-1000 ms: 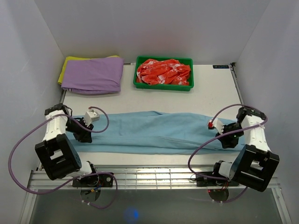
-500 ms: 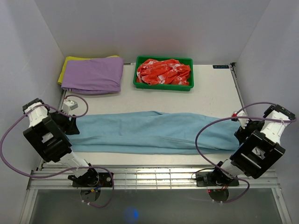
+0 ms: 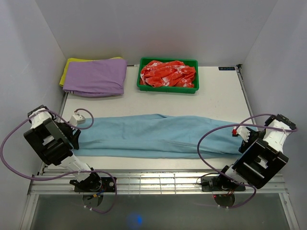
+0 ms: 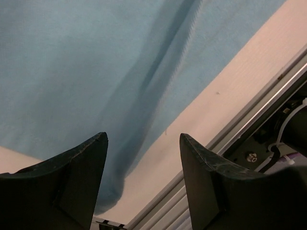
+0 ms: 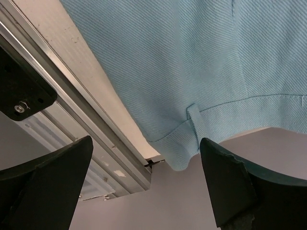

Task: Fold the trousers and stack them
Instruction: Fold the trousers

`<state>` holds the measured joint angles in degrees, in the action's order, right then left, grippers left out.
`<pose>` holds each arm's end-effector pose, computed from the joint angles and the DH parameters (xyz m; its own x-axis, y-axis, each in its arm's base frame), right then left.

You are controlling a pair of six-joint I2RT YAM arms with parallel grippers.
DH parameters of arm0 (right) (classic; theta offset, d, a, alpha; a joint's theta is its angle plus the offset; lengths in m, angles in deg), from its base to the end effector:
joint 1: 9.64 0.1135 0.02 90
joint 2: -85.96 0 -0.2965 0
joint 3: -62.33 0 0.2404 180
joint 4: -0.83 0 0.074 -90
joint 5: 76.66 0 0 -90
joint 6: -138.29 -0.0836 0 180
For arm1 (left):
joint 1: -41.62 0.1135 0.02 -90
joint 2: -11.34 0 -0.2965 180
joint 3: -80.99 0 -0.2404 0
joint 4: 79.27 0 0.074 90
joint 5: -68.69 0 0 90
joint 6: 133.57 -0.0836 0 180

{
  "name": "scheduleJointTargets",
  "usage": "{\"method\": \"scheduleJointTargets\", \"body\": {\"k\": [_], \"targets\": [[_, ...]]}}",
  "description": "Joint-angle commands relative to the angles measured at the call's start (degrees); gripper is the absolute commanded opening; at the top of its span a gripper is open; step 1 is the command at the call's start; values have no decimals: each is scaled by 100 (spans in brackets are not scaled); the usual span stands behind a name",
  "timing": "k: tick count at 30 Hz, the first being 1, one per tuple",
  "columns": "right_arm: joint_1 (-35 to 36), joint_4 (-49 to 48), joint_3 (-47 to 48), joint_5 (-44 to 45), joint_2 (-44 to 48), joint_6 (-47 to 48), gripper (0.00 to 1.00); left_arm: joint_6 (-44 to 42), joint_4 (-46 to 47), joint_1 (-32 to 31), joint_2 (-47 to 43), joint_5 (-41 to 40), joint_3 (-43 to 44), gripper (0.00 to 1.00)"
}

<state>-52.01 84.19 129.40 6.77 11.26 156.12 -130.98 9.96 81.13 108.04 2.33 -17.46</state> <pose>0.1375 -0.1124 0.2105 -0.4125 -0.9038 -0.1142 -0.9087 0.4171 -0.0186 0.2106 0.1302 0.2003 -0.7005 0.6085 -0.3728 0.7110 0.6400 -0.2914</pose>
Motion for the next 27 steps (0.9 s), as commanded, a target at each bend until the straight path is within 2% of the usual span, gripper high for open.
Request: {"method": "scheduleJointTargets", "body": {"k": [1,6,10,13,14,20,22,23,24,25,26,27], "targets": [[-17,-61,-6,235,-36,265,98,-408,-165,-57,-372,-281,-310,72],[36,-491,-199,235,60,265,97,-355,160,-92,-319,-386,-390,72],[158,-1010,-498,261,157,282,90,-477,301,-154,-354,-369,-460,70],[255,-1230,-674,253,262,326,75,-662,406,-215,-494,-377,-530,70],[282,-1265,-709,261,280,344,67,-697,442,-259,-530,-438,-617,70],[414,-1477,-815,279,280,335,44,-742,705,-505,-644,-860,-890,70],[423,-1424,-719,288,193,300,38,-742,741,-549,-644,-913,-934,65],[423,-1415,-675,296,166,274,28,-733,776,-549,-653,-966,-926,60],[423,-1415,-631,305,148,221,21,-707,785,-558,-644,-992,-917,54],[423,-1424,-535,297,105,186,12,-689,793,-549,-644,-1001,-830,42],[423,-1424,-473,288,87,151,8,-654,811,-549,-618,-1002,-768,36],[423,-1406,-402,253,69,116,8,-610,820,-549,-627,-993,-698,31]]}}
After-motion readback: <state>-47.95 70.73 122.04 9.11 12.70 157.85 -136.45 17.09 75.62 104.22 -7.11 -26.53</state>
